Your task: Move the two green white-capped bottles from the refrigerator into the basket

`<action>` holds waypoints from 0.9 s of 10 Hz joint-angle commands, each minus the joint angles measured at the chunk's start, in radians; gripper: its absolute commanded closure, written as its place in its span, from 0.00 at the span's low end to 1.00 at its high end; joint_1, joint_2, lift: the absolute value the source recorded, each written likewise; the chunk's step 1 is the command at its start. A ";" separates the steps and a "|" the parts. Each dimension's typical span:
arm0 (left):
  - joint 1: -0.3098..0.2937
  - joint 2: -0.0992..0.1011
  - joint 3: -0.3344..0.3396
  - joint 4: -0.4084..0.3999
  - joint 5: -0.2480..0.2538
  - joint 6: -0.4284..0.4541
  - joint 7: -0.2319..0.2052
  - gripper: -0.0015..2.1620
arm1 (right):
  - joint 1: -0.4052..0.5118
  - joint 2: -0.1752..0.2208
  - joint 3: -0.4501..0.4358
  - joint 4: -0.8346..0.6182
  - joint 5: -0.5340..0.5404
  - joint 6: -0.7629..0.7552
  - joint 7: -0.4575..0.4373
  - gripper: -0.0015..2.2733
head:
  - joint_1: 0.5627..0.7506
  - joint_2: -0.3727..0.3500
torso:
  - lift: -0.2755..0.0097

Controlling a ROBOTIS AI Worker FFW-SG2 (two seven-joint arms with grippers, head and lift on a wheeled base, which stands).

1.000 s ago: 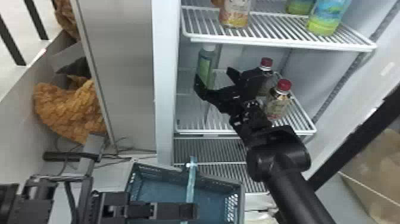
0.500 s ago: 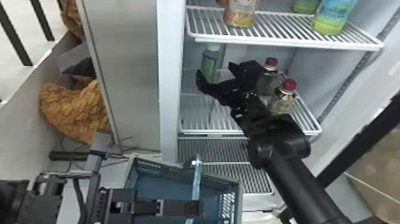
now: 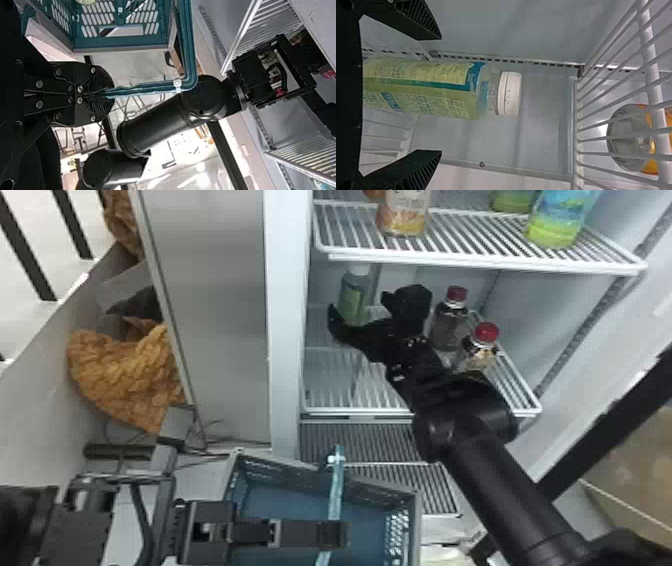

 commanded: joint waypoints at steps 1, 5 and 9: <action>-0.007 -0.002 -0.007 0.006 0.000 -0.003 0.000 0.54 | -0.025 -0.002 0.015 0.027 -0.010 0.000 0.000 0.03 | 0.70 0.32 | 0.04; -0.009 -0.002 -0.009 0.010 0.002 -0.006 0.000 0.54 | -0.047 -0.004 0.043 0.062 -0.057 0.000 0.000 0.39 | 0.70 0.32 | 0.04; -0.007 -0.002 -0.007 0.010 0.006 -0.006 0.000 0.54 | -0.043 -0.005 0.045 0.042 -0.073 -0.002 0.002 0.39 | 0.70 0.33 | 0.04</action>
